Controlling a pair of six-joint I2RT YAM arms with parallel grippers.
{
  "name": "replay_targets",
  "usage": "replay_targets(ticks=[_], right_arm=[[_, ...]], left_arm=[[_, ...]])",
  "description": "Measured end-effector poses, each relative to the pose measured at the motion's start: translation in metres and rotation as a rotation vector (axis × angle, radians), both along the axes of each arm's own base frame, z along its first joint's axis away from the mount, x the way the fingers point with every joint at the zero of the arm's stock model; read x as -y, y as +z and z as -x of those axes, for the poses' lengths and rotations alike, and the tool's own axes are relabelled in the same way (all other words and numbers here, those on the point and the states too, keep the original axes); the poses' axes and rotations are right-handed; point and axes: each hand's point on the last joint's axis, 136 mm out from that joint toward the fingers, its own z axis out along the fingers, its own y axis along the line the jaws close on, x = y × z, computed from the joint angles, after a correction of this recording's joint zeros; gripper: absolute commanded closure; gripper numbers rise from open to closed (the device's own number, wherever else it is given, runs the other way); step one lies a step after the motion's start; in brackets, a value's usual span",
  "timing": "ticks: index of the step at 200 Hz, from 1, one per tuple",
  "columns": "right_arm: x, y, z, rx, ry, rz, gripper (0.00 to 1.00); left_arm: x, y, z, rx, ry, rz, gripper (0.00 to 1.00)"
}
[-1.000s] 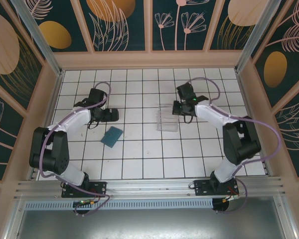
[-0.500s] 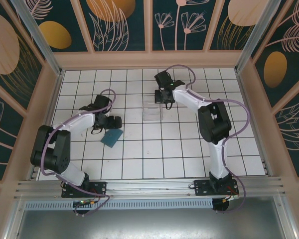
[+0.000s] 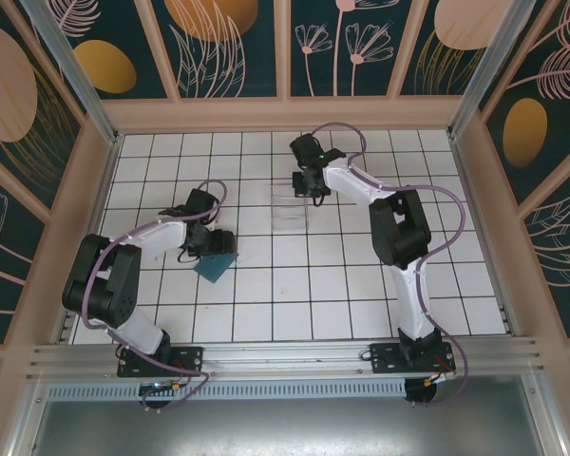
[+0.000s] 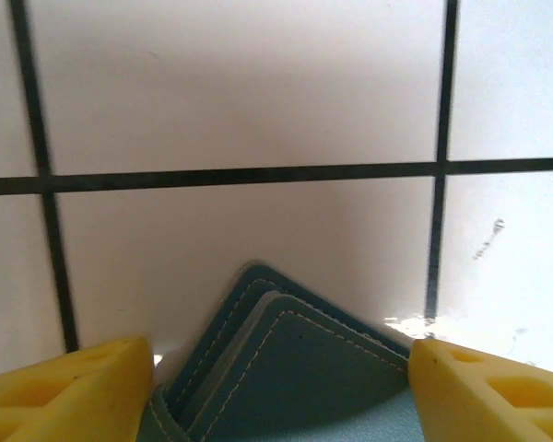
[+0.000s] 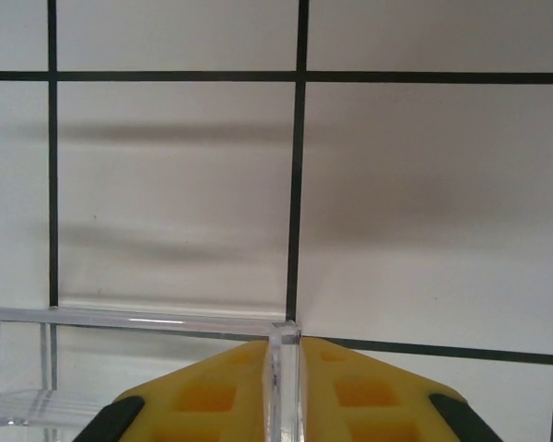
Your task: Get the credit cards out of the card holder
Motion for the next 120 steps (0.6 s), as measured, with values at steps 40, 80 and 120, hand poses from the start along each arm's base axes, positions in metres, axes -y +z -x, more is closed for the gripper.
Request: replay_targets(ticks=[40, 80, 120], right_arm=[[0.001, 0.002, 0.001, -0.002, -0.010, -0.002, 0.62], [0.011, 0.026, 0.012, 0.026, -0.024, -0.008, 0.57], [0.023, 0.068, 0.034, 0.082, -0.029, -0.041, 0.54]], left_arm=[[0.005, -0.001, 0.002, 0.018, 0.029, 0.001, 0.30], [0.016, -0.001, 0.007, 0.040, 0.058, 0.028, 0.32], [0.030, 0.001, 0.014, 0.055, 0.091, 0.059, 0.23]])
